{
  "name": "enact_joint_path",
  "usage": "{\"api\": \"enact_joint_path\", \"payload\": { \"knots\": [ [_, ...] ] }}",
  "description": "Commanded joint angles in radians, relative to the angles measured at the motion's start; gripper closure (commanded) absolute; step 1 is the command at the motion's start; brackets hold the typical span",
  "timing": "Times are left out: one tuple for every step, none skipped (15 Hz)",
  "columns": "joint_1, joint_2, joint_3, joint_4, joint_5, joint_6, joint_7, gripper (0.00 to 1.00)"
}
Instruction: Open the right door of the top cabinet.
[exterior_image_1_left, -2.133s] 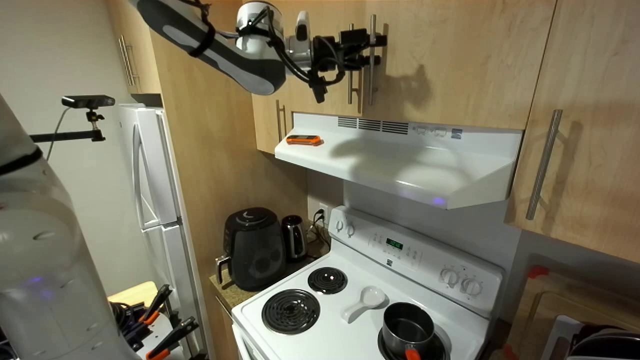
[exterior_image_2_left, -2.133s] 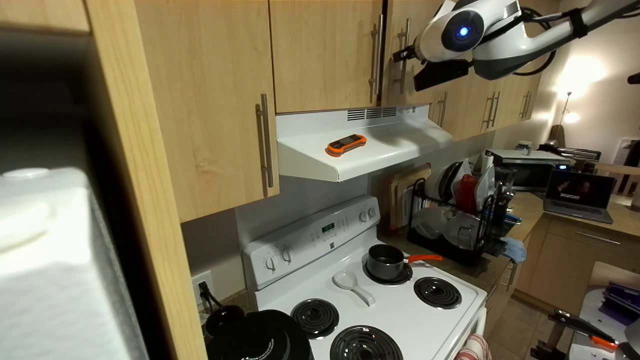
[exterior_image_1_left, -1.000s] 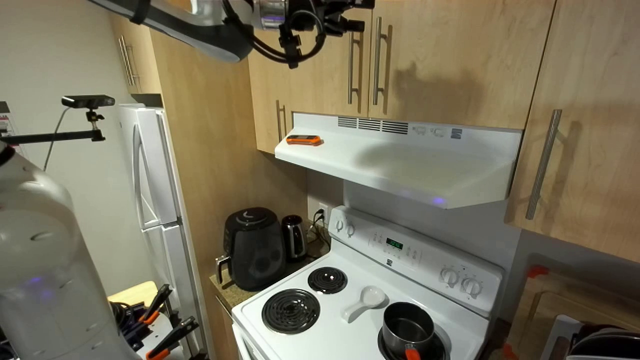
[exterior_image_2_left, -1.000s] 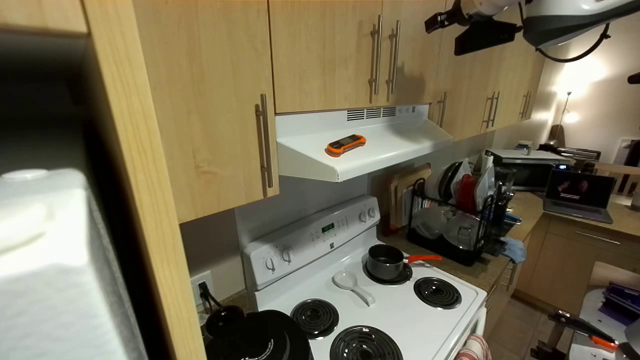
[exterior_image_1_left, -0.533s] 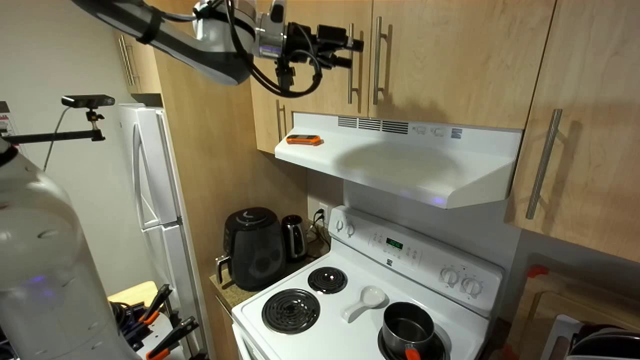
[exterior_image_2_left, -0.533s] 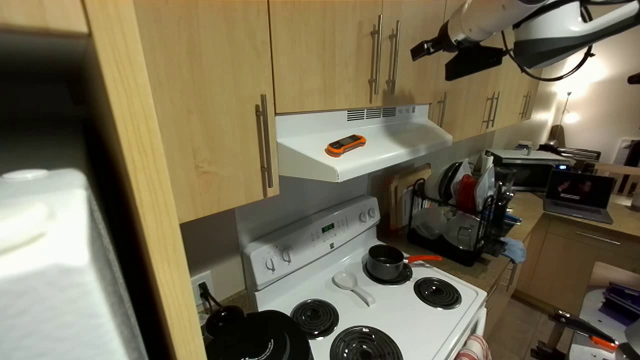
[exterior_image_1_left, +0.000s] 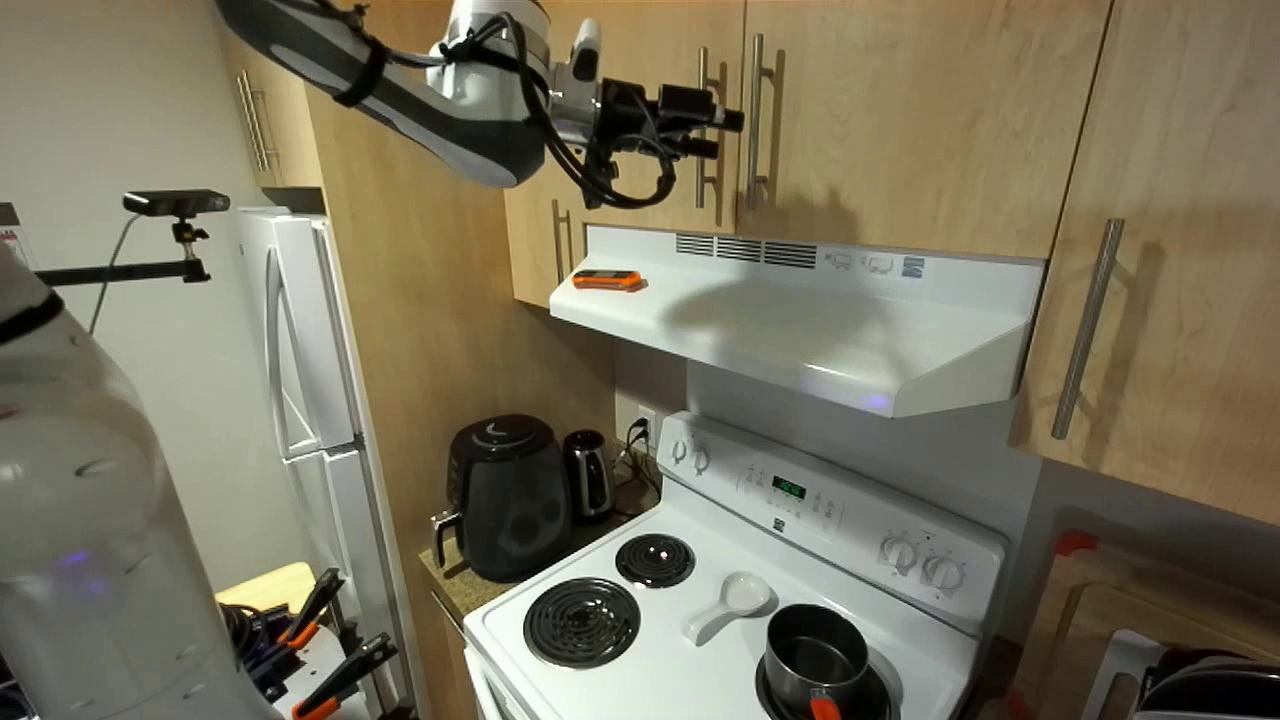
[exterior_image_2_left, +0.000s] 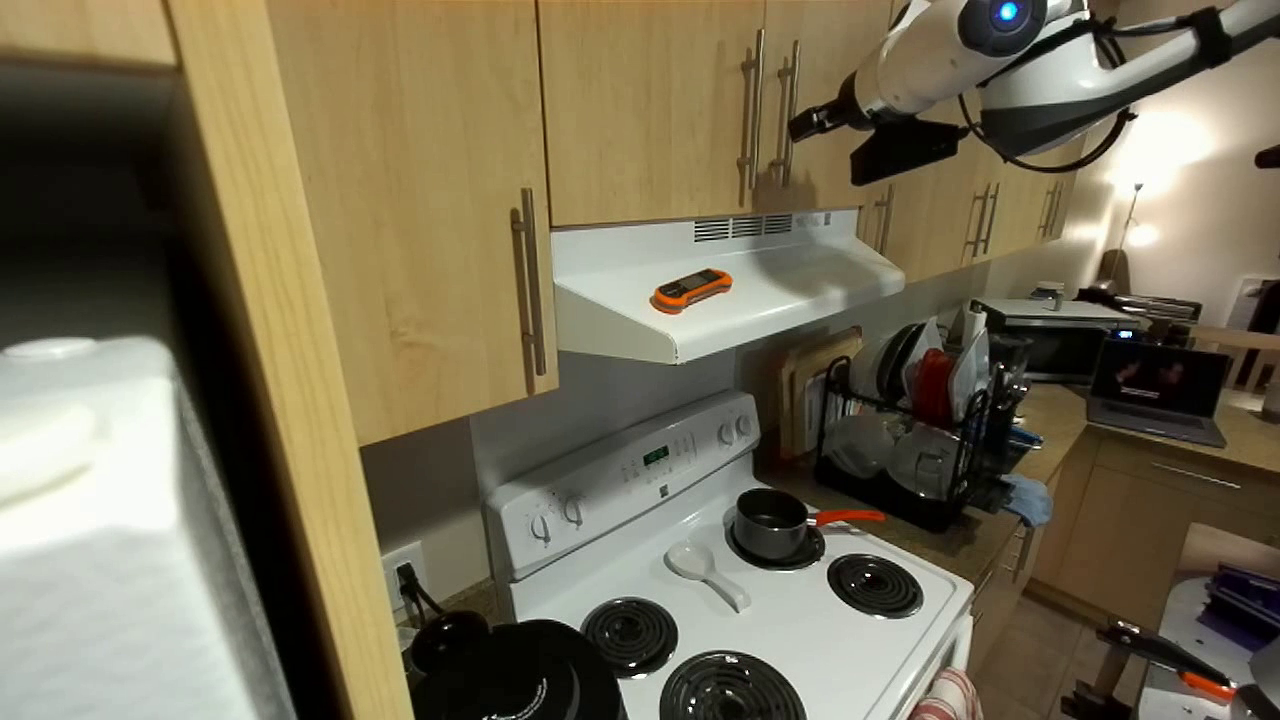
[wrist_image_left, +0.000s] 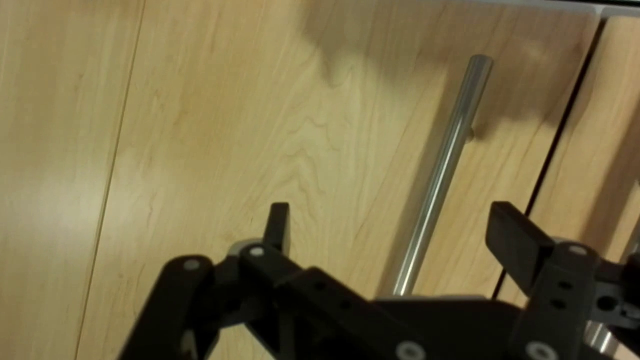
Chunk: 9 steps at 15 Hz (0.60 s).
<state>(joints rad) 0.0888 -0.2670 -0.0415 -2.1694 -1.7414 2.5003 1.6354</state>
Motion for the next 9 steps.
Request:
{"api": "enact_joint_path", "payload": {
  "knots": [
    [-0.021,0.081,0.01,0.066,-0.061,-0.019,0.064,0.0],
    [-0.024,0.097,0.013,0.08,-0.081,-0.031,0.078,0.0],
    [-0.025,0.112,0.014,0.093,-0.095,-0.039,0.089,0.0],
    [-0.026,0.127,0.015,0.105,-0.111,-0.054,0.101,0.0],
    [-0.026,0.14,0.016,0.116,-0.124,-0.066,0.113,0.0],
    [-0.026,0.151,0.018,0.125,-0.139,-0.083,0.126,0.0],
    [-0.027,0.159,0.018,0.133,-0.157,-0.098,0.139,0.0],
    [-0.027,0.167,0.02,0.14,-0.177,-0.111,0.155,0.0],
    [-0.026,0.174,0.021,0.145,-0.19,-0.125,0.165,0.0]
  ]
}}
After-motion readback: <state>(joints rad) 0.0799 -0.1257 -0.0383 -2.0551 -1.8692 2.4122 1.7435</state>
